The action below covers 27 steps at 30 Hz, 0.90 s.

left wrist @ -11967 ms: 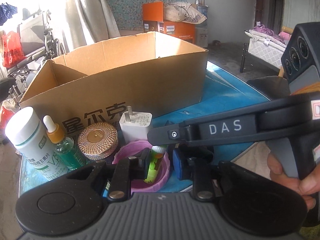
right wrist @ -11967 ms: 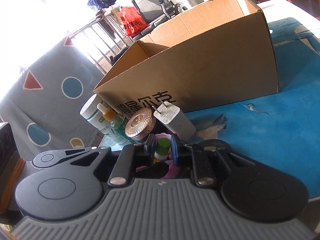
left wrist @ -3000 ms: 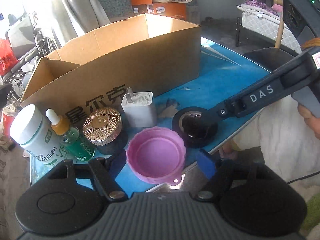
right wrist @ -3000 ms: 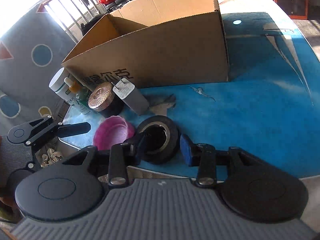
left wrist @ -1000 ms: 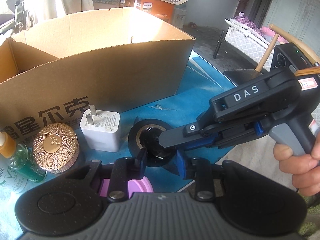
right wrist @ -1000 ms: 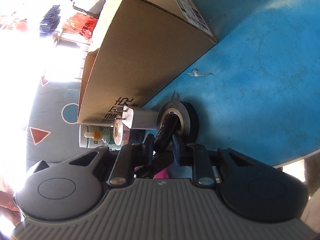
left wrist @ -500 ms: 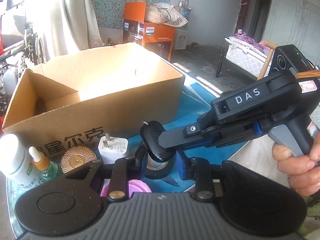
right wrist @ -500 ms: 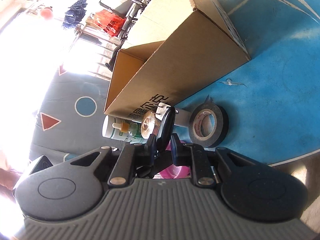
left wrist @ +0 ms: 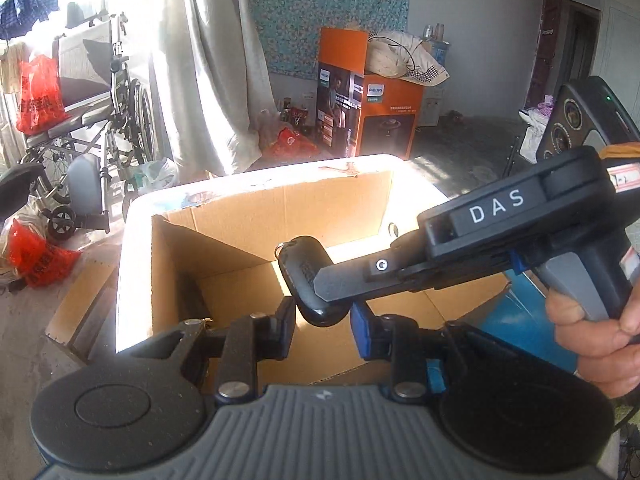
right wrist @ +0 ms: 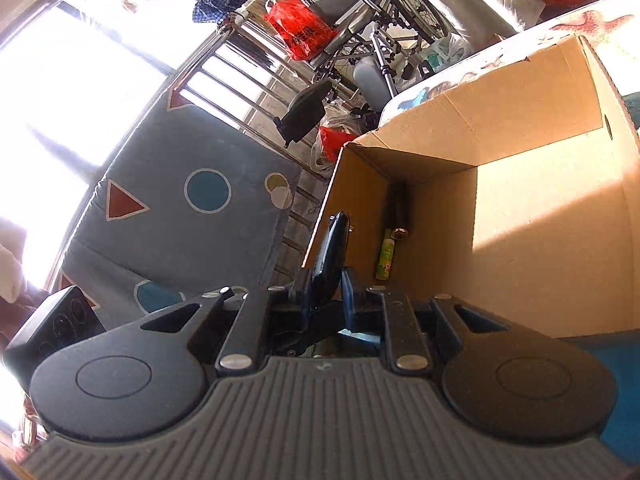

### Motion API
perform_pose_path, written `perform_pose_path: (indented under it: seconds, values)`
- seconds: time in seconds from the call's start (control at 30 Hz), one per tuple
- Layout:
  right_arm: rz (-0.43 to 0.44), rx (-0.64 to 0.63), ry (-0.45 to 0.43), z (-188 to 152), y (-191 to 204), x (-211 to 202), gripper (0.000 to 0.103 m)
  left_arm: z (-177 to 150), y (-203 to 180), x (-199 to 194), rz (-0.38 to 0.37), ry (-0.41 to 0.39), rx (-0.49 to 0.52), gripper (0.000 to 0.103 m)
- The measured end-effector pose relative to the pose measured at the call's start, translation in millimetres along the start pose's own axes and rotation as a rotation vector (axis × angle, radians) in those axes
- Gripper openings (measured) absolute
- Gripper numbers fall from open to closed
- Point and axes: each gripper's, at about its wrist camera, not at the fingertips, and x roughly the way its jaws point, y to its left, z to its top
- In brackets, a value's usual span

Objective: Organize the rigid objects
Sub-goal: 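Lower the black item into the box and open the right gripper, then grasp the black tape roll by its rim with the right gripper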

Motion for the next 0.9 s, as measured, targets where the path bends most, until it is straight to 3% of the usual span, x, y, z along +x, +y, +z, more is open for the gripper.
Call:
perform_pose_path:
  seconds: [0.17, 0.3, 0.5, 0.73, 0.9]
  values:
    - [-0.028, 0.084, 0.141, 48.1, -19.7, 67.4, 0.015, 6.2, 40.1, 42.2, 0.038, 0.134, -0.035, 0.03]
    - [-0.078, 0.142, 0.251, 61.2, -37.7, 119.5, 0.015, 1.6, 60.4, 67.6, 0.063, 0.227, -0.049, 0.025]
    - [-0.138, 0.205, 0.357, 58.5, -57.7, 169.1, 0.016, -0.5, 60.7, 64.3, 0.066, 0.226, -0.052, 0.026]
    - [-0.102, 0.19, 0.282, 55.4, -45.1, 139.9, 0.016, 7.1, 50.7, 20.8, 0.072, 0.087, -0.054, 0.032]
    - [-0.059, 0.098, 0.155, 41.2, -23.6, 59.8, 0.017, -3.8, 34.0, -26.9, 0.018, -0.018, -0.068, 0.04]
